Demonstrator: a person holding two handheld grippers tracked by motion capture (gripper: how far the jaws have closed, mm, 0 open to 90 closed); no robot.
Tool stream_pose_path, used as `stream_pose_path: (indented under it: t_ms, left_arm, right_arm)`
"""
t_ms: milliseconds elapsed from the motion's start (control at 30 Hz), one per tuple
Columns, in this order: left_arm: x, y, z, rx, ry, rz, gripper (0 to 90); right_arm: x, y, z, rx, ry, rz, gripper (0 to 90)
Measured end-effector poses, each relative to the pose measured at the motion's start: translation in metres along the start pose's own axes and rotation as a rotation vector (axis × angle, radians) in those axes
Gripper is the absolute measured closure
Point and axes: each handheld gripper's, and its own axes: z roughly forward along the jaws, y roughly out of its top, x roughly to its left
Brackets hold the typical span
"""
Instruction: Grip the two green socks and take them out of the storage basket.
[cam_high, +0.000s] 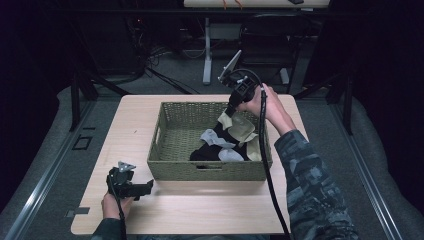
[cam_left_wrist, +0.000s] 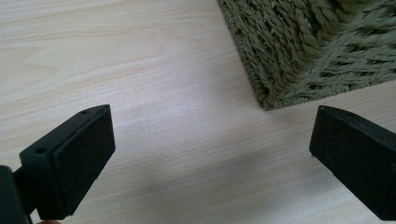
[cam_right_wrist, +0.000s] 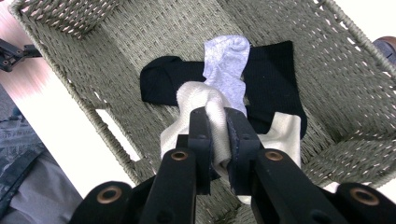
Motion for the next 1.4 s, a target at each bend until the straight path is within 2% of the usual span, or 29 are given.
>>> stream_pose_path:
  t_ms: [367, 633, 967, 1300, 1400]
  left_arm:
    - [0.001, 0.000, 0.000, -0.001, 0.000, -0.002, 0.2]
    - [0.001, 0.000, 0.000, -0.002, 0.003, -0.004, 0.2]
    - [0.000, 0.000, 0.000, -0.001, 0.006, 0.001, 0.2]
    - [0.000, 0.001, 0.000, 0.001, 0.010, 0.007, 0.2]
    - [0.000, 0.001, 0.000, 0.002, 0.010, 0.006, 0.2]
  right_arm:
    - [-0.002, -0.002, -0.015, -0.019, -0.013, 0.008, 82.5]
    - [-0.011, -0.012, -0.029, -0.045, -0.029, 0.028, 82.3]
    - [-0.026, -0.039, -0.053, -0.101, -0.048, 0.086, 82.1]
    - [-0.053, -0.078, -0.069, -0.140, -0.055, 0.159, 82.1]
    - [-0.061, -0.088, -0.071, -0.135, -0.063, 0.175, 82.1]
